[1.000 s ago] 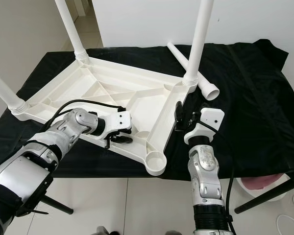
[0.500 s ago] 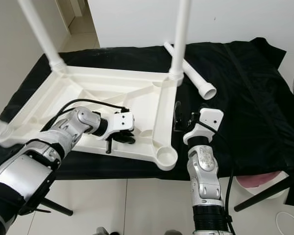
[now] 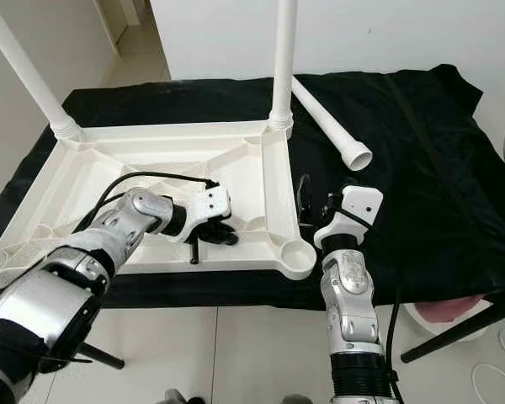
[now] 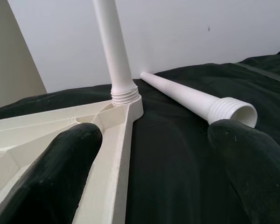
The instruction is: Building children table
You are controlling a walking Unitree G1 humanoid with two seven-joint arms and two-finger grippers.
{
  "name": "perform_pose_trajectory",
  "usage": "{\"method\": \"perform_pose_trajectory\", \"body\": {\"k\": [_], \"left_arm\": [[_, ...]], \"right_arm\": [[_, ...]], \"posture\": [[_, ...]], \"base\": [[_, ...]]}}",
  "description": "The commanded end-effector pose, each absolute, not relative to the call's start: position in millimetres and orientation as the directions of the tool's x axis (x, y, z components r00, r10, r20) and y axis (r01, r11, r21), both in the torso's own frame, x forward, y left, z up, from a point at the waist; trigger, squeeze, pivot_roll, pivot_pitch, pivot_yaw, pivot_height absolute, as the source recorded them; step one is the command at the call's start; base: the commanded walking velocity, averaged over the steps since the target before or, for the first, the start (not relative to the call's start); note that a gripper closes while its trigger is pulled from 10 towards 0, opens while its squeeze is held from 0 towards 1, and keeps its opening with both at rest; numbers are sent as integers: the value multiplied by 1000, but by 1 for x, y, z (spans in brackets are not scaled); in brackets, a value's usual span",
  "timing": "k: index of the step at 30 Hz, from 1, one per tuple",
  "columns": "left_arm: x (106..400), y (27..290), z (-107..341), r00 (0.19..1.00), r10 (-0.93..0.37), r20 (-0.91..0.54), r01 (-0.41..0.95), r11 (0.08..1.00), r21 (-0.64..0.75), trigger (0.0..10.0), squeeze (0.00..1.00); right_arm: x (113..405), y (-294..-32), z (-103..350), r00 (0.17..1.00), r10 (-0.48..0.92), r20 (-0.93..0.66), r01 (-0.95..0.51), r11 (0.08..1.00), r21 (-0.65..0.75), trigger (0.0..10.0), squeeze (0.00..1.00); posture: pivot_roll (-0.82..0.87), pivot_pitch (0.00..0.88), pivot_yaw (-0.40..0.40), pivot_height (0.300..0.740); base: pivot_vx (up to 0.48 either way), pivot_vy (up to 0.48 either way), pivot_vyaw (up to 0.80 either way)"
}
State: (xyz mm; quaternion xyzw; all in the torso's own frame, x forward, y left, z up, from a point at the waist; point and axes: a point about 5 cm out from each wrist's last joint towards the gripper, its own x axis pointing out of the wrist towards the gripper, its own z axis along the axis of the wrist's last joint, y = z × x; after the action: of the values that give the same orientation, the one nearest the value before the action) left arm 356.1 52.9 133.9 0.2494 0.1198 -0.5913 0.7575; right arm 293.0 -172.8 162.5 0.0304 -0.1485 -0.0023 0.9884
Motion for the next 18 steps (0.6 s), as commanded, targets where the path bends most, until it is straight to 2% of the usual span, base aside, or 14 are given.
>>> {"method": "perform_pose_trajectory", "body": {"k": [1,6,7,8,13,15,18], "left_arm": [[358,53,123,450,-788,-420,889,349,297,10000,1000],[354,44,133,448,-826,-341,880,341,330,10000,1000],[353,40,138,446,-842,-305,879,349,325,10000,420],[351,37,145,453,-854,-256,874,368,317,10000,0],[349,36,177,483,-870,-95,852,443,278,10000,0],[349,36,177,483,-870,-95,852,443,278,10000,0],[341,36,203,487,-873,26,845,479,238,10000,0]], "right_arm": [[295,-170,164,957,-5,291,-14,998,64,10000,0],[298,-171,165,955,3,296,-16,999,43,10000,0],[300,-171,167,955,3,297,-13,999,31,10000,0],[303,-173,169,954,-5,299,-1,1000,19,10000,0],[317,-178,179,951,-28,308,27,1000,8,10000,0],[317,-178,179,951,-28,308,27,1000,8,10000,0],[330,-182,186,952,-47,304,50,999,-3,10000,0]], "posture": [[-179,78,103,740],[-177,77,103,740],[-177,77,103,740],[-176,75,102,740],[-165,73,96,740],[-165,73,96,740],[-153,71,88,740]], "base": [[0,0,0],[0,0,0],[0,0,0],[0,0,0],[0,0,0],[0,0,0],[0,0,0]]}}
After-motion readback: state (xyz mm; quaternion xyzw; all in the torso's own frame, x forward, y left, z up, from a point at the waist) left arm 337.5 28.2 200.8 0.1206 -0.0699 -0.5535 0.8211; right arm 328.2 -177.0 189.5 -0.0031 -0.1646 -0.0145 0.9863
